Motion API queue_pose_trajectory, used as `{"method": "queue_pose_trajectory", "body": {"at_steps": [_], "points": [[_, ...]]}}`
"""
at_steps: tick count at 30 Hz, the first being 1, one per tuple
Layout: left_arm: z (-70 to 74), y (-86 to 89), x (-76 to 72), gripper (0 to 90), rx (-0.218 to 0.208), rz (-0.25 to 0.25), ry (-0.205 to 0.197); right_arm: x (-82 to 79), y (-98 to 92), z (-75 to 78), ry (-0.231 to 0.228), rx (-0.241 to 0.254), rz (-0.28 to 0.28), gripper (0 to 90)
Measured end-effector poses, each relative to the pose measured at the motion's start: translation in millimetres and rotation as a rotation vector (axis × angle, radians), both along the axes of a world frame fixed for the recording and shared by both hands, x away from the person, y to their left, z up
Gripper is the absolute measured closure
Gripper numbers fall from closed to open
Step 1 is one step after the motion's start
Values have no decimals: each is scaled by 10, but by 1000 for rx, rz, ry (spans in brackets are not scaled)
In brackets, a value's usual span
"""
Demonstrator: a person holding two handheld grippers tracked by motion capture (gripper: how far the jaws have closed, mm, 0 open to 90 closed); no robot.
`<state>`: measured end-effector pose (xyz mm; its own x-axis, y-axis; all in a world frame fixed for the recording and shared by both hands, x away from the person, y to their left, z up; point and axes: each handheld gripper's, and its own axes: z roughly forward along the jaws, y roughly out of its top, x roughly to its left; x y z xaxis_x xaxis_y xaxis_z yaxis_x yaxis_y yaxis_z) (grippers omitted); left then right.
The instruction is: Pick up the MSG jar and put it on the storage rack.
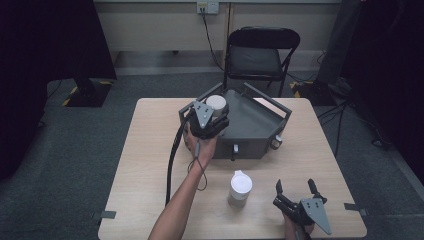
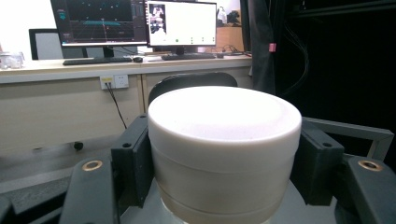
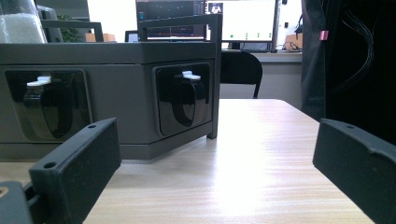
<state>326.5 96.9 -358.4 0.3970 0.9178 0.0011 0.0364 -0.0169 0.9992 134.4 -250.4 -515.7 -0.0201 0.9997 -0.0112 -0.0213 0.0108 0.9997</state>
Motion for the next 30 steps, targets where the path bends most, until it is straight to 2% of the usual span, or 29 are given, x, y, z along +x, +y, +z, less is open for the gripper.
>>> {"method": "queue_pose_trajectory", "body": {"at_steps": [14,16,18,19,21,23,30], "points": [[-13,32,19,335,-14,-12,-1,0,4,0,0,0,-3,0],[-60,49,25,208,-57,-13,-17,0,6,0,0,0,-4,0],[-67,26,17,120,-66,9,-23,0,6,0,0,0,-4,0],[-65,6,10,73,-56,22,-29,0,6,1,0,0,-4,0],[-29,17,28,26,-57,10,-9,0,6,0,0,0,-4,0],[-7,13,31,6,-48,9,2,0,6,1,0,0,-4,0],[9,10,0,2,-26,5,1,0,7,1,0,0,-4,0]]}}
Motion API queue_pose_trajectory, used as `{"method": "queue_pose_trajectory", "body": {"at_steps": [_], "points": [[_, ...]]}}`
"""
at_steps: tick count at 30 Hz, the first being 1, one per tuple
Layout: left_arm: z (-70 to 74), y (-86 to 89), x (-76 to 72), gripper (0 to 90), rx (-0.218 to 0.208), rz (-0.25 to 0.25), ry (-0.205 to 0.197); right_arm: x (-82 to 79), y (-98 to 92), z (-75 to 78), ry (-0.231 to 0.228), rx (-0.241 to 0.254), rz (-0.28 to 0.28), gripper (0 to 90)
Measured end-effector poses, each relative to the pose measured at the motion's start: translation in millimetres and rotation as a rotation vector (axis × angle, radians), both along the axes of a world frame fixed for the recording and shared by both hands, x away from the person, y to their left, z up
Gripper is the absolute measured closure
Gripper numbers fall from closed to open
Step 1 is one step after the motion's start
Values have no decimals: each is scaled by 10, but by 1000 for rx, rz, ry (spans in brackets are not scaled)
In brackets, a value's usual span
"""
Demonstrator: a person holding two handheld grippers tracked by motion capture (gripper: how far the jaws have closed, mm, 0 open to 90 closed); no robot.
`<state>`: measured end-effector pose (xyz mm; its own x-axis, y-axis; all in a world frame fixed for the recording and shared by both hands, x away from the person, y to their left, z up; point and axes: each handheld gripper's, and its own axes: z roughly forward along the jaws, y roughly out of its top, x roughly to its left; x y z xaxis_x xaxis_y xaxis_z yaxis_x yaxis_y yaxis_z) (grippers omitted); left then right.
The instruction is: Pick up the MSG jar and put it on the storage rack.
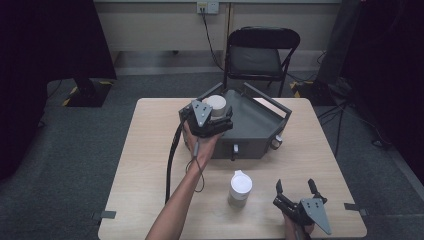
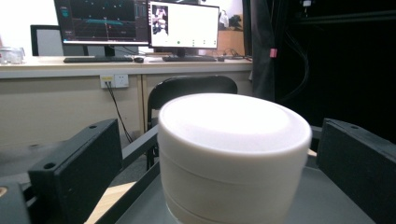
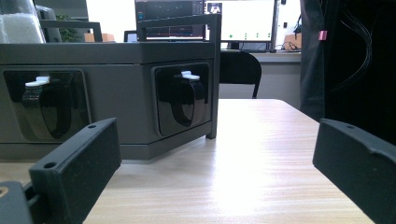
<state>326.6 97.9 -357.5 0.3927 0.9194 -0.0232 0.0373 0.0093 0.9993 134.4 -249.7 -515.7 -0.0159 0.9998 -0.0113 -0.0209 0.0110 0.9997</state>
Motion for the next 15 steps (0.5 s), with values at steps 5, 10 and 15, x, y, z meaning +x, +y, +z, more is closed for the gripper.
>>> {"method": "queue_pose_trajectory", "body": {"at_steps": [5,10,15], "points": [[15,-7,-56,4,-1,-3,-17,0,4,0,0,0,-2,0],[38,26,-78,1,-12,-2,-11,0,5,0,0,0,-3,0],[43,73,-119,0,-1,2,-11,0,5,0,0,0,-3,0]]}}
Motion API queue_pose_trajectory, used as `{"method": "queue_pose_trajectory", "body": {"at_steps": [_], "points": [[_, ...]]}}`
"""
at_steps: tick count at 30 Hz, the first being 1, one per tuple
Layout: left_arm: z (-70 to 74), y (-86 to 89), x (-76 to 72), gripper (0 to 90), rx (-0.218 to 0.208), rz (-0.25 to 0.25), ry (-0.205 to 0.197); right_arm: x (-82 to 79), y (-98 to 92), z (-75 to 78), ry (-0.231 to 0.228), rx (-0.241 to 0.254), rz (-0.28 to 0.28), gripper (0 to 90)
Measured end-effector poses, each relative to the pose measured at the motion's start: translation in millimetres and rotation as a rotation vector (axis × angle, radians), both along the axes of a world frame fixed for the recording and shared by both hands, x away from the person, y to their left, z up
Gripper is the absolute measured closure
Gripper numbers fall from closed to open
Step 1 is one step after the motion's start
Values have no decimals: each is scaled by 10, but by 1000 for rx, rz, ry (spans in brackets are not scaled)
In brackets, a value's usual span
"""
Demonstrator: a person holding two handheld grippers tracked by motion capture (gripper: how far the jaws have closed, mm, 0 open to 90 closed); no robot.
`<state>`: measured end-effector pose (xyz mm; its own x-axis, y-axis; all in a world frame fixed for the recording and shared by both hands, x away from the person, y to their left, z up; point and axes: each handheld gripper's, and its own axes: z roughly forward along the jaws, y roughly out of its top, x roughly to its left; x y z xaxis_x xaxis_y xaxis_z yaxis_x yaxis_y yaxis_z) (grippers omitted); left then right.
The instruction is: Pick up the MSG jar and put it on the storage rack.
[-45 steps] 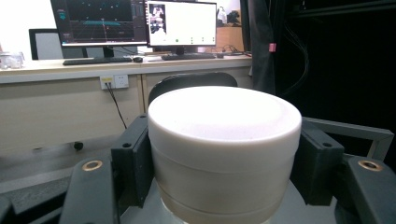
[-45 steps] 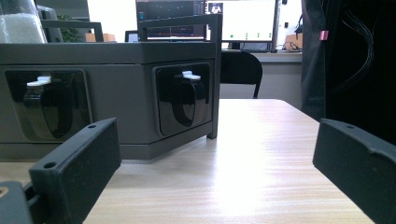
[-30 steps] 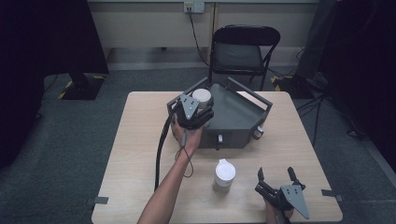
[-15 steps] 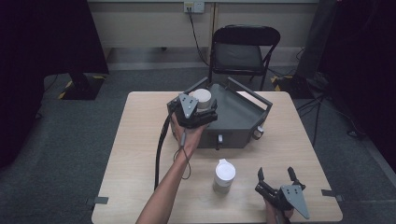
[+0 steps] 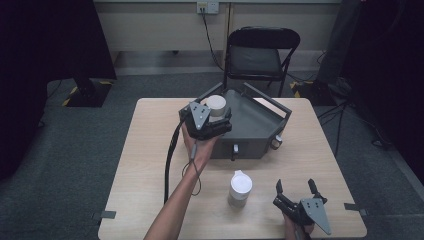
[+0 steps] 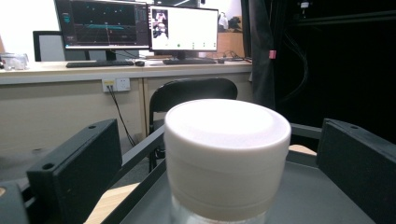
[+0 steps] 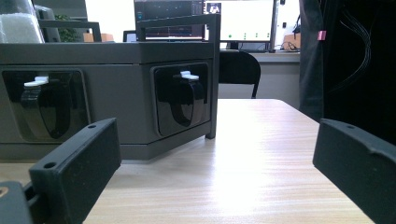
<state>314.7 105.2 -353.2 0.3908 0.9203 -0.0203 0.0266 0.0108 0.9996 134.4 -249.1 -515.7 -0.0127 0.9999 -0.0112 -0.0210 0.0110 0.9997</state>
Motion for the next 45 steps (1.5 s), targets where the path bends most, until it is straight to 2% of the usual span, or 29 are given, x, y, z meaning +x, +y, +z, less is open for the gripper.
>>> {"method": "queue_pose_trajectory", "body": {"at_steps": [9,14,16,24,30,37,45], "points": [[24,74,-84,0,-16,-6,-17,0,1,0,0,0,0,0],[24,120,-167,0,-26,-26,-10,1,3,0,0,0,-2,0],[28,114,-211,0,-10,-24,-15,0,2,-1,-1,-1,-2,0],[23,136,-359,0,11,-26,-32,0,1,-2,-1,-1,-1,0],[-1,171,-463,0,7,-34,-40,0,3,-2,-1,-1,-2,0],[-56,226,-532,0,-12,-25,-29,0,9,-2,-1,1,-5,0],[-135,282,-576,1,-8,-27,-6,0,13,-2,-1,0,-8,0]]}}
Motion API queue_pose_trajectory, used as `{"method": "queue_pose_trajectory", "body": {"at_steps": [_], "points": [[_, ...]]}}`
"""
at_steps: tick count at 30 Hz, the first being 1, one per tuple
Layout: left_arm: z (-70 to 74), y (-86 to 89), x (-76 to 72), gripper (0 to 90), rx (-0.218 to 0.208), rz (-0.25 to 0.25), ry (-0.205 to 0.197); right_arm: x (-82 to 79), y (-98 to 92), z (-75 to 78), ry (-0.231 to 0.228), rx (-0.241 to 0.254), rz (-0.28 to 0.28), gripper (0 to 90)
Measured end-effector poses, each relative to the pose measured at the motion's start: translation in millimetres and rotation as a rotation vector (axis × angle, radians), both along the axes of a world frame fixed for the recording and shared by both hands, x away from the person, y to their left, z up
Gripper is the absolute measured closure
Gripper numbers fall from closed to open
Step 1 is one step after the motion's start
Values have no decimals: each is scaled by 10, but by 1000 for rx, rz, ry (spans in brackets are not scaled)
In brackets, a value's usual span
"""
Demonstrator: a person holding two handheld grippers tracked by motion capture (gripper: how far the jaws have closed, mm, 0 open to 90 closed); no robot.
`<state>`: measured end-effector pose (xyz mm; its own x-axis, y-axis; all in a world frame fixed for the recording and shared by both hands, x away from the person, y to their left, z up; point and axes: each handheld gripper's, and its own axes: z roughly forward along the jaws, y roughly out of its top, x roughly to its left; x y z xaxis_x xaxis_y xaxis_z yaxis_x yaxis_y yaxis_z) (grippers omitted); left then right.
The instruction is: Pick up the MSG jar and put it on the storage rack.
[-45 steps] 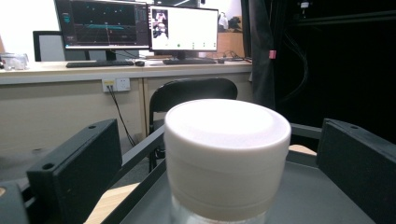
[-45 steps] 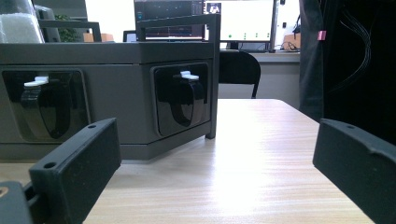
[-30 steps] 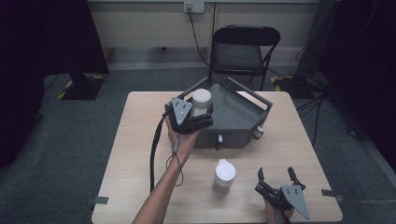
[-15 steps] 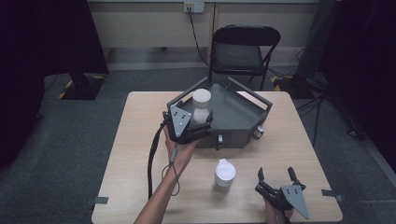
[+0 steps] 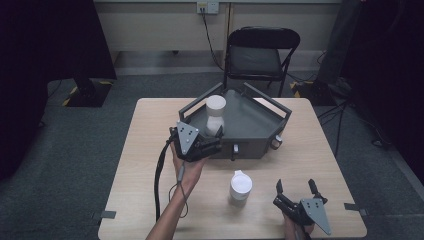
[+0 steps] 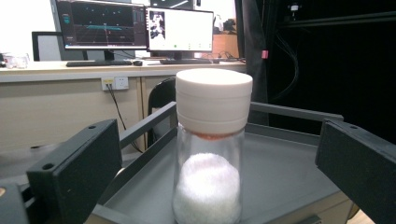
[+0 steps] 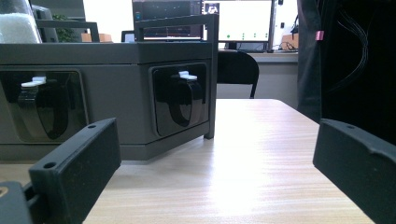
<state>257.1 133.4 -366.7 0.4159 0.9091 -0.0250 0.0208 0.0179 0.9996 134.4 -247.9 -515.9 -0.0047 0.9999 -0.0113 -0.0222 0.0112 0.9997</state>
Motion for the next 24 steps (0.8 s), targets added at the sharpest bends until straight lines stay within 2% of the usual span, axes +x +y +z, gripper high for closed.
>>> {"method": "queue_pose_trajectory", "body": {"at_steps": [3,5,13,15,19,24], "points": [[-9,1,-16,0,5,-8,13,0,1,0,0,0,-1,0],[-84,-26,-85,0,19,-6,-3,0,2,0,0,0,-1,0],[-264,-15,-222,0,-25,-6,17,0,3,1,0,1,-1,0],[-329,-11,-285,0,-36,-1,8,0,4,0,0,1,-2,0],[-421,-29,-399,0,-11,13,-4,0,5,0,0,1,-3,0],[-536,24,-498,0,-36,19,12,0,5,0,0,1,-3,0]]}}
